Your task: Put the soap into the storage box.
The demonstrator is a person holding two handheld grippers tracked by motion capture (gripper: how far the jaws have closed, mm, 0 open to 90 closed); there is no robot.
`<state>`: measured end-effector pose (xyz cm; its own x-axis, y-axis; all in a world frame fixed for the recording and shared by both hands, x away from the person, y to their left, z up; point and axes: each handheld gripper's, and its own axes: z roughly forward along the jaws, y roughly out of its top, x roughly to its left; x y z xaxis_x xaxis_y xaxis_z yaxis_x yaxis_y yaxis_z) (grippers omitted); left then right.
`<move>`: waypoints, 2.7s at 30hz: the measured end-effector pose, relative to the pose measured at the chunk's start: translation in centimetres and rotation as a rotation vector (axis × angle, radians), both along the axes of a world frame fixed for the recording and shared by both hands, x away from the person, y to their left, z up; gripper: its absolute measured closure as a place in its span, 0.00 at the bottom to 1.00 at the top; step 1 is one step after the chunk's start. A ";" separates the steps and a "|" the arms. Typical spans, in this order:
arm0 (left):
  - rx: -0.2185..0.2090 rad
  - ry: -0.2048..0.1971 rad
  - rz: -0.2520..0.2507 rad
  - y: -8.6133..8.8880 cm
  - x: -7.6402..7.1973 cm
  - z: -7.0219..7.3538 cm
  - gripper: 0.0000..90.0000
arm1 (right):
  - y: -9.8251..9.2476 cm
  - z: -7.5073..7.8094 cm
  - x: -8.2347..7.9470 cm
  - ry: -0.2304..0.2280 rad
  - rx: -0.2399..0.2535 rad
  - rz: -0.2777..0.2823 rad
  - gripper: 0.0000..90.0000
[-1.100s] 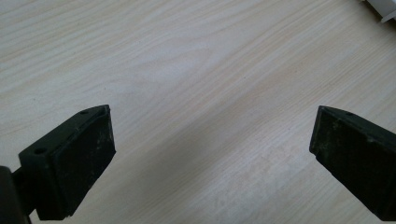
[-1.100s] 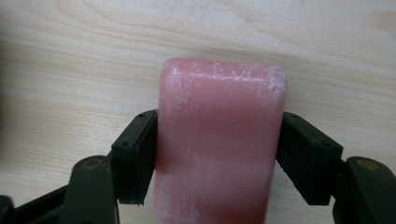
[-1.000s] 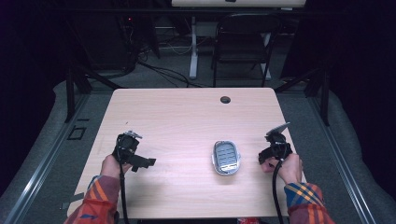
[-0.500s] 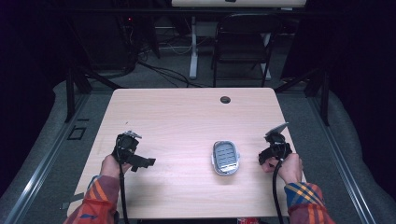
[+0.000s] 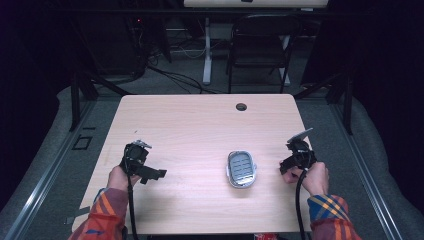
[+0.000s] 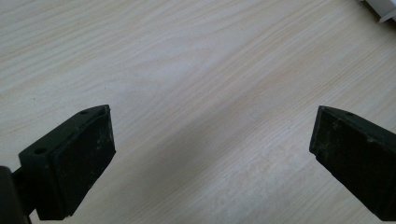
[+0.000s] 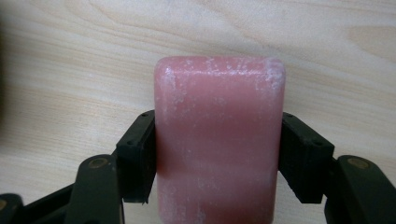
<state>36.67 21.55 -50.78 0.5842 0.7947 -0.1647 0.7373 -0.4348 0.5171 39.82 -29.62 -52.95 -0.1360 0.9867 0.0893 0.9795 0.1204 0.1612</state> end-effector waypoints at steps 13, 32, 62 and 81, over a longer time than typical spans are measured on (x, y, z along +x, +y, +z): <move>0.003 0.000 0.000 0.0 0.0 0.0 0.00 | 0.3 1.0 -0.3 -0.006 0.014 0.033 0.41; -0.001 -0.011 0.005 0.0 -0.1 0.1 0.00 | 1.8 3.1 -0.3 -0.010 0.002 0.111 0.41; -0.004 -0.015 0.005 0.0 -0.1 0.1 0.00 | 6.8 6.4 1.2 0.003 -0.019 0.244 0.41; 0.002 -0.013 0.002 -0.1 0.0 0.1 0.00 | 8.8 8.1 1.2 -0.012 -0.015 0.285 0.41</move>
